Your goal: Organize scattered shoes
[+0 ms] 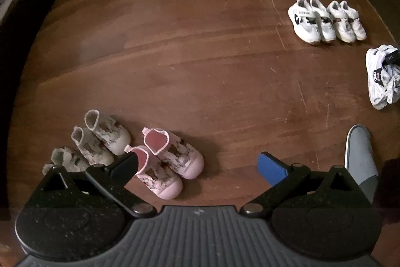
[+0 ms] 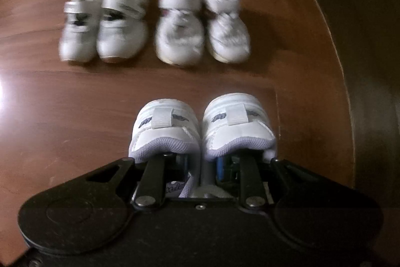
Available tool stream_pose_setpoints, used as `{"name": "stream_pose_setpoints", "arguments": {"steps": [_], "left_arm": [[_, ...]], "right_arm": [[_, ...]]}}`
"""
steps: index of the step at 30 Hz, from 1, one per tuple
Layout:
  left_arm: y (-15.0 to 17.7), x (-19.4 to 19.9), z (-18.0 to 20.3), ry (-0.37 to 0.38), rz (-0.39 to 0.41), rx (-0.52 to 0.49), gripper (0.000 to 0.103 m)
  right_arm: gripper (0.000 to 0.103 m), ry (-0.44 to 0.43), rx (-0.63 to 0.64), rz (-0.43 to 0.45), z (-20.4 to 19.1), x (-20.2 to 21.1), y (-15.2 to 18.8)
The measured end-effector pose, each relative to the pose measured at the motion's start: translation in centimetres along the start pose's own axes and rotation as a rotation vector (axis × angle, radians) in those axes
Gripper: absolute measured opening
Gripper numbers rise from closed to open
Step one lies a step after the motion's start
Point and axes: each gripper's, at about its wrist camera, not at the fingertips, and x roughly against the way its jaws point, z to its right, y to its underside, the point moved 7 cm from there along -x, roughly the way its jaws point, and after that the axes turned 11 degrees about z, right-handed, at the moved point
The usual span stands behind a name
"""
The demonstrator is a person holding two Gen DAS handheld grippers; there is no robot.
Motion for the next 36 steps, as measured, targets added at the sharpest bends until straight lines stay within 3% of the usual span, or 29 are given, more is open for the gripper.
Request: {"name": "stream_pose_setpoints", "arguments": {"steps": [5,15,18,20,21,26,31,36], "left_arm": [[0.2,-1.1,0.2,0.037,-0.055,0.062,0.102],[-0.1,-2.2,1.3,0.046,-0.085,0.052,0.103],[0.1,-2.5,1.1,0.037,-0.095,0.056,0.102],[0.2,-2.7,0.9,0.031,-0.102,0.059,0.102],[0.3,-2.8,0.9,0.028,-0.106,0.061,0.103],[-0.4,-1.4,0.5,0.027,-0.062,0.065,0.103],[-0.3,0.5,0.4,0.034,-0.018,0.054,0.102],[1.1,2.2,0.7,0.040,0.012,0.022,0.103]], "right_arm": [[0.021,-0.045,0.024,-0.014,0.9,-3.6,-1.2],[0.021,-0.045,-0.027,0.029,2.2,-7.0,-4.8],[0.026,-0.029,-0.031,0.024,2.1,-7.6,-5.0],[0.041,-0.024,-0.061,0.018,2.5,-7.7,-5.0],[0.042,-0.020,-0.072,0.015,2.7,-7.7,-5.0],[0.052,0.004,-0.081,0.025,3.0,-5.0,-5.2],[0.055,0.041,-0.083,0.040,2.6,-1.0,-4.9],[0.056,0.020,-0.058,0.059,-0.1,1.8,-4.3]]}}
